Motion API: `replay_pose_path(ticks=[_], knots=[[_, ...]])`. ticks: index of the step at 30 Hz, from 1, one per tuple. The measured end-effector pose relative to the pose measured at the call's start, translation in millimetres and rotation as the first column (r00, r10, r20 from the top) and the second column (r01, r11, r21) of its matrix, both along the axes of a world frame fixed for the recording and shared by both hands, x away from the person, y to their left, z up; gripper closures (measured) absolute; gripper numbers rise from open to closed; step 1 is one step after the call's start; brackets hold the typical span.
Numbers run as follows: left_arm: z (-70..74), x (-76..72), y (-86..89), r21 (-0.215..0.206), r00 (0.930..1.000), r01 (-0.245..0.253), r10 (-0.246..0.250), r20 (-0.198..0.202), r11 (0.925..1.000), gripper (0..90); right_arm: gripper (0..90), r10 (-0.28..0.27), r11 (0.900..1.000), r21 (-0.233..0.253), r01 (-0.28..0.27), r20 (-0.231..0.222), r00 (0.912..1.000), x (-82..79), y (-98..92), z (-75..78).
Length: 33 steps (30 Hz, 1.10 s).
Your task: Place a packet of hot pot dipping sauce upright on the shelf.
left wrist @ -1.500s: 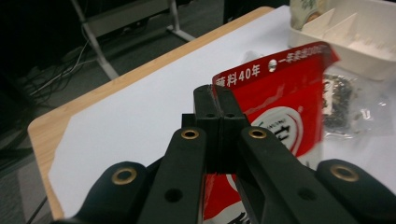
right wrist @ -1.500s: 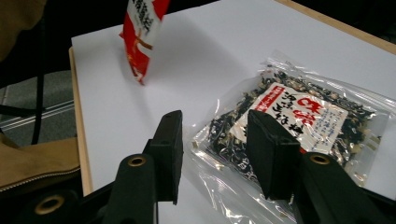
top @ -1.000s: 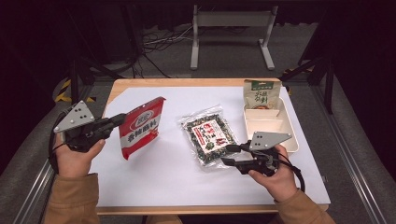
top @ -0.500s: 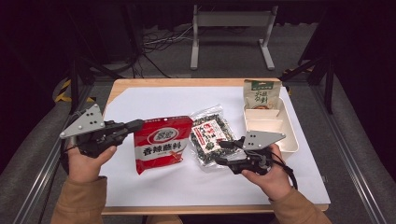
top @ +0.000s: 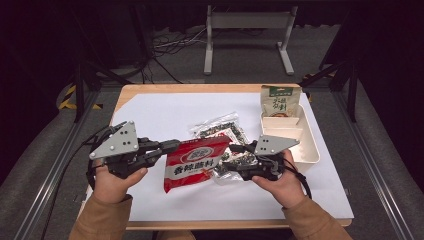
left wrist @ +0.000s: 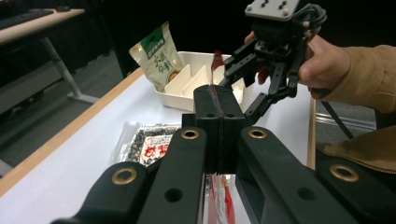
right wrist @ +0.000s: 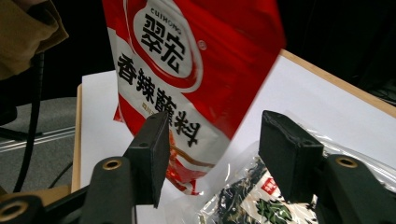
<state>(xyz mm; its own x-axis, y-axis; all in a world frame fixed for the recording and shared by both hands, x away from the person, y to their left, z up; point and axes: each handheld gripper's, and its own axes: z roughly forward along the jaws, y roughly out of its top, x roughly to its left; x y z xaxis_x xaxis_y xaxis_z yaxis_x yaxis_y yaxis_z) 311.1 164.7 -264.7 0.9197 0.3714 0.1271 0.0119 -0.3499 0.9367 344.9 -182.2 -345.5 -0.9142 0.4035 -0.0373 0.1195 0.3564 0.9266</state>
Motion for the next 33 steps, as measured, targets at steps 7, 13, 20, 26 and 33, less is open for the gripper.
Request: replay_pose_path(ticks=[7, 13, 20, 26, 33], knots=[[2.9, -6.6, -5.6, -0.018, 0.9994, 0.028, -0.027, 0.020, 0.9995, 90.0, 43.9, -0.006, 1.000, 0.023, 0.006, 0.004, 1.0000, 4.0, 7.7, -1.7], [5.8, -11.2, -6.3, -0.026, 0.9989, 0.037, -0.037, 0.028, 0.9990, 90.0, 40.7, -0.027, 0.998, 0.049, 0.026, 0.017, 0.9995, 2.1, 6.1, 0.8], [8.6, -14.9, -6.8, -0.027, 0.9981, 0.044, -0.043, 0.044, 0.9987, 90.0, 39.4, 0.046, 0.994, 0.094, -0.048, 0.022, 0.9987, -0.5, 18.4, 2.4], [7.9, -13.2, -2.8, -0.033, 0.9984, 0.041, -0.039, 0.040, 0.9986, 90.0, 57.6, 0.101, 0.989, 0.107, -0.102, 0.012, 0.9948, 1.1, 27.9, 3.4], [7.3, -11.9, 1.9, -0.042, 0.9993, 0.014, -0.013, 0.035, 0.9990, 90.0, 83.4, 0.149, 0.984, 0.098, -0.148, -0.003, 0.9888, -0.3, 26.7, 9.9]])
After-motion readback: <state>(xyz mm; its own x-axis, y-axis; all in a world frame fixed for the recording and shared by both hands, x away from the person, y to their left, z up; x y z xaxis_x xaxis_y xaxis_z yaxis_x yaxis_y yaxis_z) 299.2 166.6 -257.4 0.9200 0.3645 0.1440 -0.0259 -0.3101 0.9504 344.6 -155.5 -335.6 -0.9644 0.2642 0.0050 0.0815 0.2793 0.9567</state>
